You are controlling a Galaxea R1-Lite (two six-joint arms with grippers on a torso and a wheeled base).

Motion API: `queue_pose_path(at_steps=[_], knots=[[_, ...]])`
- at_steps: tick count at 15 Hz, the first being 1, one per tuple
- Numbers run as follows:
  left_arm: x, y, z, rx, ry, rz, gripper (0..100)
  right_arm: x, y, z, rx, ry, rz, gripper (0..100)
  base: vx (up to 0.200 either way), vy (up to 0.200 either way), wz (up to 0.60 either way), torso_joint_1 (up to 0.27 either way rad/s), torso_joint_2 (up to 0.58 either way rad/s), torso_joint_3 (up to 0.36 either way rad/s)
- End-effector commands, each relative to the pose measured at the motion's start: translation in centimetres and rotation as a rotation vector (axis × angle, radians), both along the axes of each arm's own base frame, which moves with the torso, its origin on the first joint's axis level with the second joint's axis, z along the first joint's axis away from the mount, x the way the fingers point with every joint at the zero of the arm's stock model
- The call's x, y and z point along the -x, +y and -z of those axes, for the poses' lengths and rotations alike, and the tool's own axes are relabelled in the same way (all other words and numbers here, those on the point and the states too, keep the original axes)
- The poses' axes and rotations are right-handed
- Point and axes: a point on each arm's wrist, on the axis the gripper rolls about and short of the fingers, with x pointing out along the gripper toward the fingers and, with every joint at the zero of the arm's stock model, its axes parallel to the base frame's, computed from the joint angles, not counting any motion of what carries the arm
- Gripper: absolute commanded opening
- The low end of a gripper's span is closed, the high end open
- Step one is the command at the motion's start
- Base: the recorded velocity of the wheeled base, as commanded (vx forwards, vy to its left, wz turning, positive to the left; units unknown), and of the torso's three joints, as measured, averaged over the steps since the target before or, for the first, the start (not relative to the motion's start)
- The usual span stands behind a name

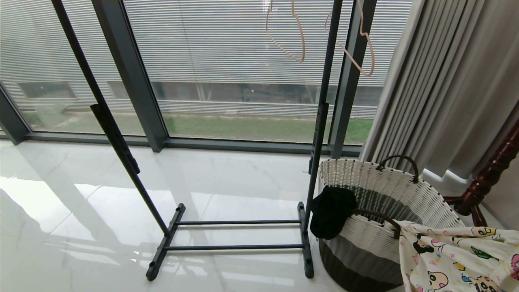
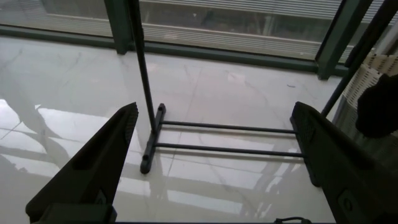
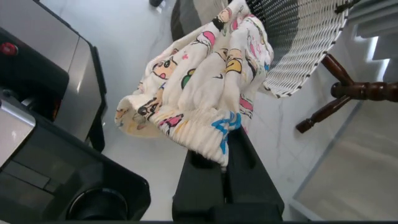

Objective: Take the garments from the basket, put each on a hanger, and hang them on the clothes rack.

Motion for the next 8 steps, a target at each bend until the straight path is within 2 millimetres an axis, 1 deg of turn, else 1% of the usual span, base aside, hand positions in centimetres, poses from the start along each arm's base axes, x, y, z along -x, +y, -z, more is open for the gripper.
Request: queue_pose_path(at_steps=[1,5,7,8], knots=[[0.0,0.0,0.0,-0.005,0.001,-0.001,100,0.0,0.2,-0.3,-0.002,-0.008,-0.023,0,0.000,0.000,0.00,0.000,0.00,0.000],[0.0,0.0,0.0,-0.007,0.001,0.001,100,-0.5,1.5,-0.4,-0.008,0.005,-0.126,0,0.000,0.000,0.00,0.000,0.00,0.000],[0.0,0.0,0.0,-0.008,0.001,0.001,100,-0.9,2.4,-0.9,-0.023,0.005,-0.179,0,0.000,0.000,0.00,0.000,0.00,0.000],[0.0,0.0,0.0,-0.008,0.001,0.001,100,-0.9,2.4,-0.9,-0.023,0.005,-0.179,0,0.000,0.000,0.00,0.000,0.00,0.000]])
